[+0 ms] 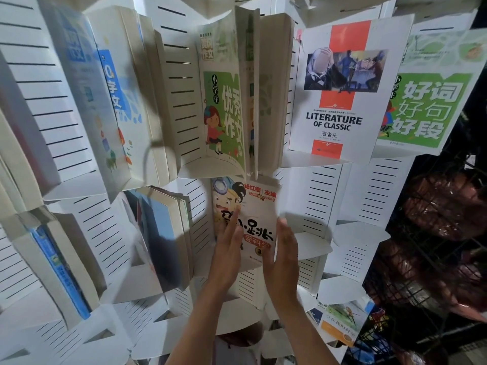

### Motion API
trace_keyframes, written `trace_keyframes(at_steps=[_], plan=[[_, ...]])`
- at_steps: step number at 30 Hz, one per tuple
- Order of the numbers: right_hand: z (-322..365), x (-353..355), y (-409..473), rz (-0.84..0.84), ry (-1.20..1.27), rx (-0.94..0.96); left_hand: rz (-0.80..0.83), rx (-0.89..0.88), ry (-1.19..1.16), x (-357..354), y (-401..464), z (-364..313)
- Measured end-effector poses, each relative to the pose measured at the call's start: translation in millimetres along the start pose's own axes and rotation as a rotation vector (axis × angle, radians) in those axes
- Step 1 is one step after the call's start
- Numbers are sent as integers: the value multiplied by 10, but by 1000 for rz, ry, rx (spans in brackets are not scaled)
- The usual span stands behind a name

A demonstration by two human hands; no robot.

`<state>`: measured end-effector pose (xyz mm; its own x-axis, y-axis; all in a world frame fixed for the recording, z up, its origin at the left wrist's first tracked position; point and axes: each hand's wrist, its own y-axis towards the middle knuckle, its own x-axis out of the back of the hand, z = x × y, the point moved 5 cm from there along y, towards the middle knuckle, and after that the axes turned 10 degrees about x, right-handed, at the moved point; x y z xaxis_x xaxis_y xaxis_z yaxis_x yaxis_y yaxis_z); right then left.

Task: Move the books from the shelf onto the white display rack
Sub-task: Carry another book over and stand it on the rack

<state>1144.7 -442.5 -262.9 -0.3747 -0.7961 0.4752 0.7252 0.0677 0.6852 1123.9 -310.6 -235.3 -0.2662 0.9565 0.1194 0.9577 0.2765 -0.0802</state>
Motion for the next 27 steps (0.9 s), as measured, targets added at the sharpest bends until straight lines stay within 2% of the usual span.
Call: trace_keyframes(at_steps=[8,14,20,24,27], plan=[[-5,-80,72,76,-16,14,27,35,-62,61,83,54],[67,-50,80,128,-26,-36,61,73,-16,146,26,-8],[230,155,60,71,-90,29,56,-69,213,246,-232,-153],[380,314,90,57,-99,-39,44,-147,440,381,-323,-212],[597,523,72,-16,-92,13,18,-166,622,493,-422,-252]])
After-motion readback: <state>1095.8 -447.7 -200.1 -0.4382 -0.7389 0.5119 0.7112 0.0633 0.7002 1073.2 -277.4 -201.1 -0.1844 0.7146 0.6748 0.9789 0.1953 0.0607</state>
